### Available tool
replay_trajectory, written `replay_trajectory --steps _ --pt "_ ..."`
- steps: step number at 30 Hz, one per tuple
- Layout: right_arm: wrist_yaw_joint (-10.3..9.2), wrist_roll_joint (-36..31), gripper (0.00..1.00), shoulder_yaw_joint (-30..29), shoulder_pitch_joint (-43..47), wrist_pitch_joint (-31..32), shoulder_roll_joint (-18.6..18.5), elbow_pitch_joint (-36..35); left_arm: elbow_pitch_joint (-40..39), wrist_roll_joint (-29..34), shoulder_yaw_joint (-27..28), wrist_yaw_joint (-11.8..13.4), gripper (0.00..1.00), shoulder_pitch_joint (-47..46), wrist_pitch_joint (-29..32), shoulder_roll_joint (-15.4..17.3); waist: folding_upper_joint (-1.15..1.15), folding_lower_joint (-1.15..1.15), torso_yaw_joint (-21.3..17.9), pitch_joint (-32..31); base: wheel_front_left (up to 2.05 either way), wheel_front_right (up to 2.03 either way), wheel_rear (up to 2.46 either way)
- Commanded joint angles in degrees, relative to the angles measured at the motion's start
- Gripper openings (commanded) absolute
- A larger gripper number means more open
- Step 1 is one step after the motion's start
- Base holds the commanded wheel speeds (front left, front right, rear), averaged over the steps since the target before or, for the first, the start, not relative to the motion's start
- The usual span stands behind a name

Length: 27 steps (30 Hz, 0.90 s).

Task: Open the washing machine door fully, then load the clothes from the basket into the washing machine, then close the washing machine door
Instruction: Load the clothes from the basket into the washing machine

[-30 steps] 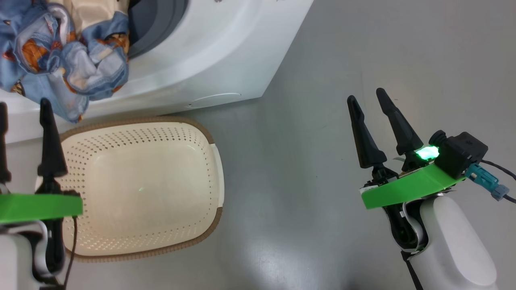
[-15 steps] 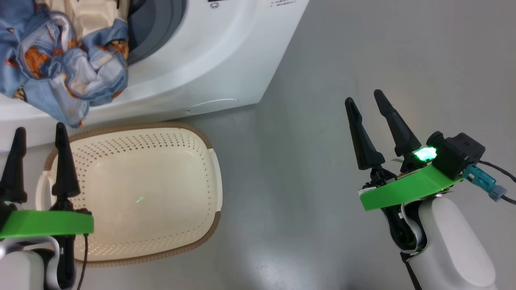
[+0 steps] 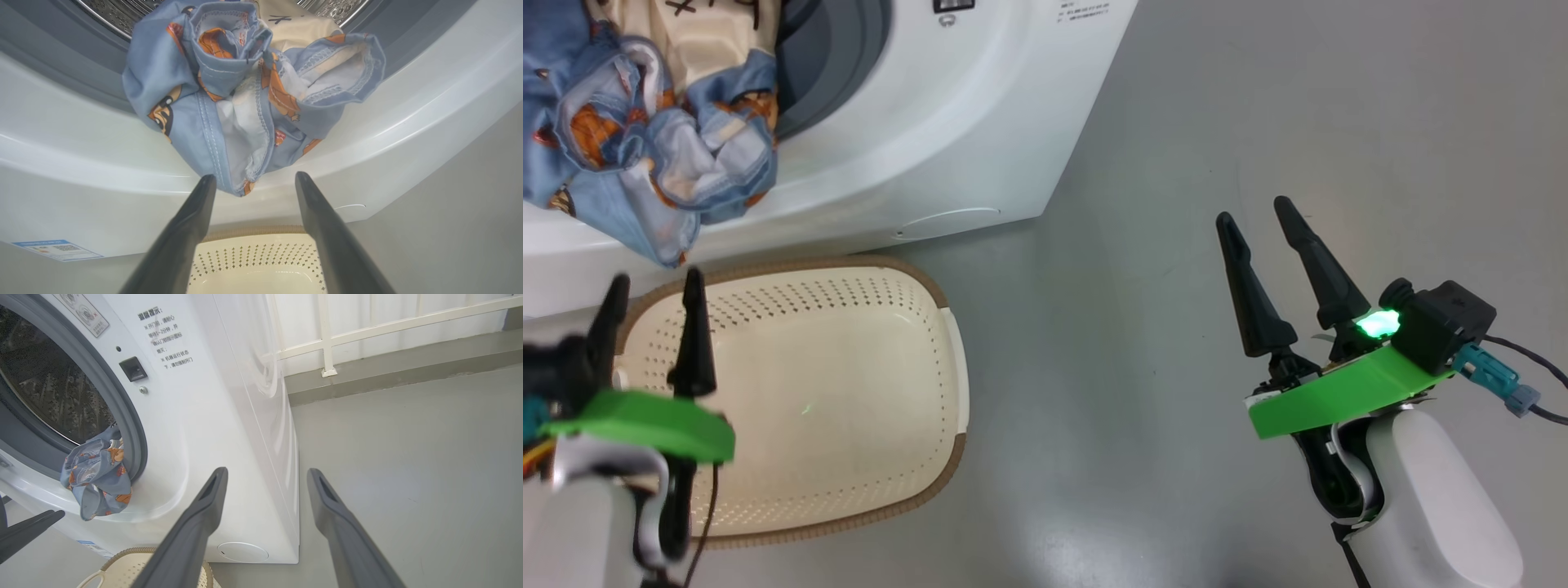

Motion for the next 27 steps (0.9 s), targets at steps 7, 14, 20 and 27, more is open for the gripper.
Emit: replay_trajectory --steps 7,14,20,27 --pt "0.09 0.6 1.00 1.7 0.8 -0.3 0.0 -1.4 11.4 1.3 -1.3 -1.0 1.00 -10.7 -0.2 2.0 0.00 0.00 -1.0 0.7 0.00 0.00 0.00" --pt "0.09 0.7 1.00 1.7 0.4 -0.3 0.5 -1.5 24.1 1.8 -3.1 -1.4 1.00 -19.3 -1.0 1.7 0.00 0.00 -2.4 1.4 0.00 0.00 0.00" --pt "0.09 0.6 1.00 1.8 0.4 -0.3 0.8 -1.6 32.8 1.7 -3.1 -1.0 1.00 -25.7 -2.5 1.7 0.00 0.00 -3.1 1.8 0.00 0.00 0.00" --pt "0.09 0.5 1.00 1.6 0.3 -0.3 1.0 -1.4 39.9 0.3 -2.4 -0.8 0.47 -30.2 -4.5 0.9 0.00 0.00 -2.9 1.6 0.00 0.00 0.00"
